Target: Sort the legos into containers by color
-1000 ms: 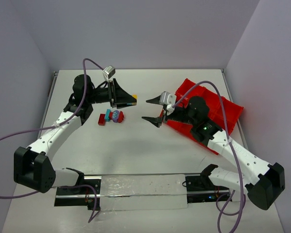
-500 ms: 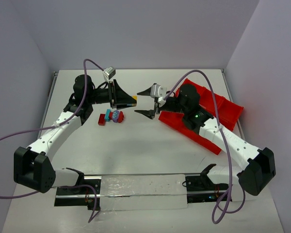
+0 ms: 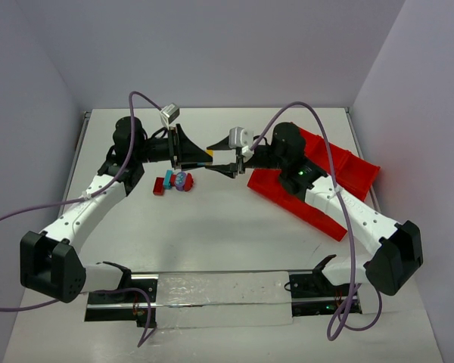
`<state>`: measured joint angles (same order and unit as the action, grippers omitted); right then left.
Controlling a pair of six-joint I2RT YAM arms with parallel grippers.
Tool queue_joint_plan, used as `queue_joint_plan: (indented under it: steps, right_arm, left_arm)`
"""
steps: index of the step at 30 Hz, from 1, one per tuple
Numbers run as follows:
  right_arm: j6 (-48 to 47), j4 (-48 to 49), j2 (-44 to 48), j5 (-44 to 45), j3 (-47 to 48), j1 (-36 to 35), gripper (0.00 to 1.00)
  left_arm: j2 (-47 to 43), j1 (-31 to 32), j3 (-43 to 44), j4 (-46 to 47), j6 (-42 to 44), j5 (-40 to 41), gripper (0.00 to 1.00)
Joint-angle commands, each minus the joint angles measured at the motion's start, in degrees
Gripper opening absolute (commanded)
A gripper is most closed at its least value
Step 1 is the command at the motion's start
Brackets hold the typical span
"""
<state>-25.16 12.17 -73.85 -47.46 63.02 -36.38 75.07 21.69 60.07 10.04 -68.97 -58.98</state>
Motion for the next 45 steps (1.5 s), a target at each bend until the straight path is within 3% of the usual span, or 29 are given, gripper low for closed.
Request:
queue_joint_plan:
  steps: [1,10,15,18,19,23,24,26,33,41,45]
  right_arm:
    - [0.2,1.3,-0.2,-0.4,1.9,-0.3,0.53]
    - [0.5,2.2,0.5,1.5,0.3,-0.3,0.44]
    - [0.4,1.4,0.2,2.1,0.5,-0.2,0.03]
    - [0.8,1.4,0.5,2.7,0.1,-0.3,0.0]
    - [0.8,1.4,0.6,2.9,-0.3,-0.2,0.0]
    - [0.8,1.5,1.1,3.2,-1.3,-0.2,0.0]
    - [0.8,1.4,1.2,3.2,-1.4,-0.2,0.0]
    - [0.8,1.2,1.3,3.2,-1.7,-0.2,0.0]
    - [0.3,0.3,1.7,3.4,-2.2,-0.2,0.0]
    - [-0.6,-1.0,2.2,4.0,-2.9,0.5,0.0]
    - [-1.0,-1.7,2.4,3.9,-3.0,0.8,0.0]
  left_arm:
    - [-1.6,0.3,2.1,0.3,0.8,-1.2,0.0]
    - [-2.0,0.3,2.3,0.2,1.2,-1.2,0.0]
    - [-2.5,0.2,2.4,0.3,2.0,-1.1,0.0]
    - [-4.3,0.1,2.1,1.2,3.4,-0.4,0.0]
    - [-4.5,0.1,2.7,0.5,4.7,-0.2,0.08]
    - [-5.4,0.1,4.2,-2.4,7.4,-0.2,0.66]
    - [-5.6,0.1,4.2,-2.4,7.9,-0.2,0.74]
    - [-5.6,0.1,4.5,-3.2,8.5,-0.3,0.81]
    - [-5.6,0.0,5.6,-7.0,12.1,0.1,0.82]
    - [-6.1,-1.2,4.4,-6.8,11.9,-0.2,0.61]
    - [-6.0,-1.6,4.8,-7.6,12.2,-0.1,0.59]
